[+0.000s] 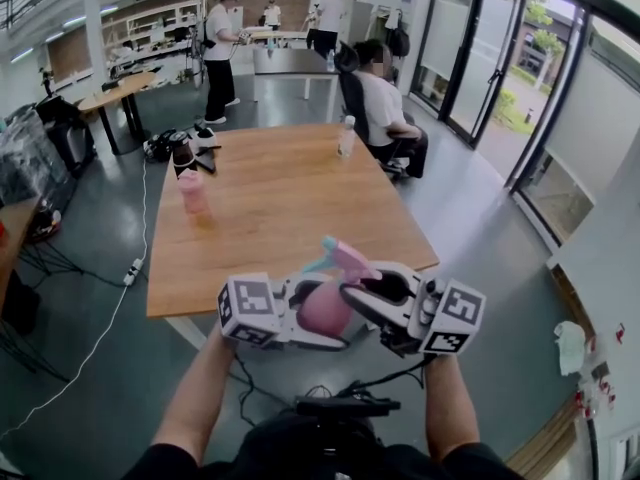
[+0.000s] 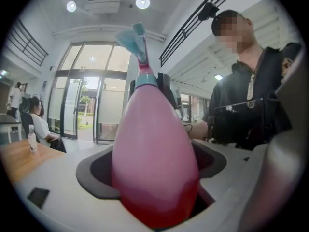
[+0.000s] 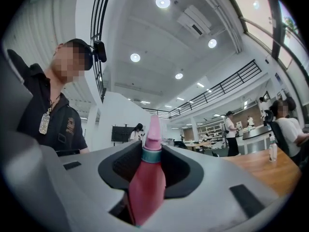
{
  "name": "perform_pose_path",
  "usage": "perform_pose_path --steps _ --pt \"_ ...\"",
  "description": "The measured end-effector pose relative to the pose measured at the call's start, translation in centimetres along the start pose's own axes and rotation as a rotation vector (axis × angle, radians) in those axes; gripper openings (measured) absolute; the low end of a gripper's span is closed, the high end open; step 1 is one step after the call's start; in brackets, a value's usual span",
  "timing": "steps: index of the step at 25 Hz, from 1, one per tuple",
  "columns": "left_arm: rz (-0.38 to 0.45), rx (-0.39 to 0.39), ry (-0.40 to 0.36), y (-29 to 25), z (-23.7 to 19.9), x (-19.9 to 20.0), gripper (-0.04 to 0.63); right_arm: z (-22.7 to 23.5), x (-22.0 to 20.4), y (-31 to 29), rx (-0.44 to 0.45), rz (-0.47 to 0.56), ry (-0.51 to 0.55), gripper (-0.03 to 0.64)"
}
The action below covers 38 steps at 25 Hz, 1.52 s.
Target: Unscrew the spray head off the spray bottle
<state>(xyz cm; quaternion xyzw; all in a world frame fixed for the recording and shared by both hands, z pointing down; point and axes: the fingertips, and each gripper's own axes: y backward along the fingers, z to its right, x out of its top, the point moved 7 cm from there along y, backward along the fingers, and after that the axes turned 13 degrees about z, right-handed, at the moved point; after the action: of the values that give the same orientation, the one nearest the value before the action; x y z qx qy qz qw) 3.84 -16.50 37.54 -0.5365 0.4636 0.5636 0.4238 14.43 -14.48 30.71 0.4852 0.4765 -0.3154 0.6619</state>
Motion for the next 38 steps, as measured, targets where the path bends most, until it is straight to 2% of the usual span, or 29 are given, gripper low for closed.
perform_pose_path --steps 3,6,9,13,15,17,21,24,28,33,38 --pt "0.018 -0.080 0.033 -0.2 0.9 0.1 0.431 -0.6 0.1 0.2 0.069 0.011 -0.028 0.130" --pt "0.021 -0.056 0.012 0.0 1.0 0.1 0.431 -0.5 -0.1 0.1 0.081 0.002 -0.054 0.132" --pt "0.014 0.034 -0.030 0.1 0.4 -0.2 0.431 -0.2 -0.3 0.0 0.027 -0.010 -0.035 0.143" --pt "0.020 0.239 -0.093 0.5 -1.4 -0.5 0.433 0.8 -0.5 -0.1 -0.143 -0.016 0.018 0.155" --pt "0.046 0.327 -0.103 0.8 -2.1 -0.5 0.433 1.3 -0.7 -0.1 -0.203 -0.002 0.005 0.189" --pt "0.055 0.410 -0.116 1.2 -2.8 -0.5 0.433 1.7 -1.0 -0.2 -0.258 0.016 -0.020 0.190" --pt "0.015 0.527 -0.153 1.5 -3.8 -1.0 0.433 2.6 -1.7 -0.9 -0.382 0.023 -0.018 0.190" --pt "0.003 0.584 -0.161 1.6 -4.1 -1.2 0.433 2.6 -2.0 -1.6 -0.403 0.013 -0.013 0.189" --pt "-0.025 0.620 -0.186 1.4 -4.1 -1.5 0.433 2.6 -2.0 -2.2 -0.414 0.019 -0.011 0.189" --pt "-0.060 0.677 -0.212 1.7 -4.7 -1.6 0.433 3.0 -1.9 -2.8 -0.458 0.006 0.022 0.121" --pt "-0.080 0.677 -0.225 1.9 -4.4 -1.6 0.433 2.6 -1.8 -3.0 -0.451 -0.047 0.061 0.124"
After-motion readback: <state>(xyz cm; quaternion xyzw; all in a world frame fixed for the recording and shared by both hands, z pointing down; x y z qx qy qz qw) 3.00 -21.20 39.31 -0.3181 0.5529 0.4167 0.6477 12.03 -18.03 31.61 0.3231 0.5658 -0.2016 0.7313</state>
